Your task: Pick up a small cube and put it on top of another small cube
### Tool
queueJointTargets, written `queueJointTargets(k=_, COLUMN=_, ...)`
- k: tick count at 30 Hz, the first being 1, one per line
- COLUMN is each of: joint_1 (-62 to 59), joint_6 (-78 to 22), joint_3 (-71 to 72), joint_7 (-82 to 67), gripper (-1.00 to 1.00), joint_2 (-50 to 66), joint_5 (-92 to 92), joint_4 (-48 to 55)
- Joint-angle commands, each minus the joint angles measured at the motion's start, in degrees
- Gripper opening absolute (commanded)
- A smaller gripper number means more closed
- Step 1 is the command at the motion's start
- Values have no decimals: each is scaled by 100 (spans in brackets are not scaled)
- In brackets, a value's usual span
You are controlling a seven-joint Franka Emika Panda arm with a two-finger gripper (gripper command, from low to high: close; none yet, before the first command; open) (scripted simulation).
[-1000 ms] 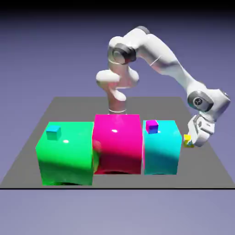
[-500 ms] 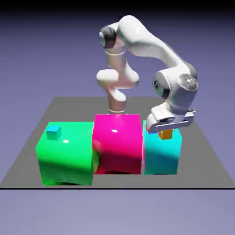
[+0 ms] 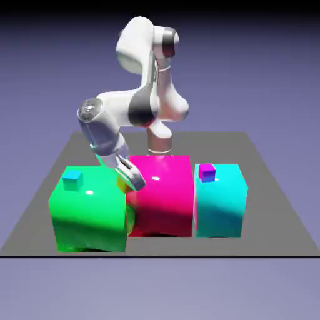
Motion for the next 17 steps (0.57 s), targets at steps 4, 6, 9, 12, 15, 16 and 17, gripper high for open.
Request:
queueJointTargets(k=4, joint_1=-270, joint_6=-16, joint_3=-831, joint_7=700, gripper=-100, joint_2=-210, joint_5=579, joint_4=3)
queueJointTargets(k=6, joint_1=-457, joint_6=-84, joint_3=-1246, joint_7=1106, gripper=-100, joint_2=-407, joint_5=1041, joint_4=71)
queueJointTargets(k=9, joint_1=-584, joint_6=-129, joint_3=-1525, joint_7=1379, gripper=-100, joint_2=-540, joint_5=1352, joint_4=117)
queueJointTargets(k=12, joint_1=-464, joint_6=617, joint_3=-1412, joint_7=1208, gripper=-100, joint_2=-404, joint_5=1529, joint_4=-497)
queueJointTargets(k=15, joint_1=-438, joint_6=780, joint_3=-1388, joint_7=1170, gripper=100, joint_2=-375, joint_5=1567, joint_4=-631)
queueJointTargets(k=16, joint_1=-478, joint_6=531, joint_3=-1425, joint_7=1227, gripper=100, joint_2=-420, joint_5=1508, joint_4=-426)
queueJointTargets(k=17, joint_1=-518, joint_6=282, joint_3=-1463, joint_7=1285, gripper=100, joint_2=-465, joint_5=1449, joint_4=-221)
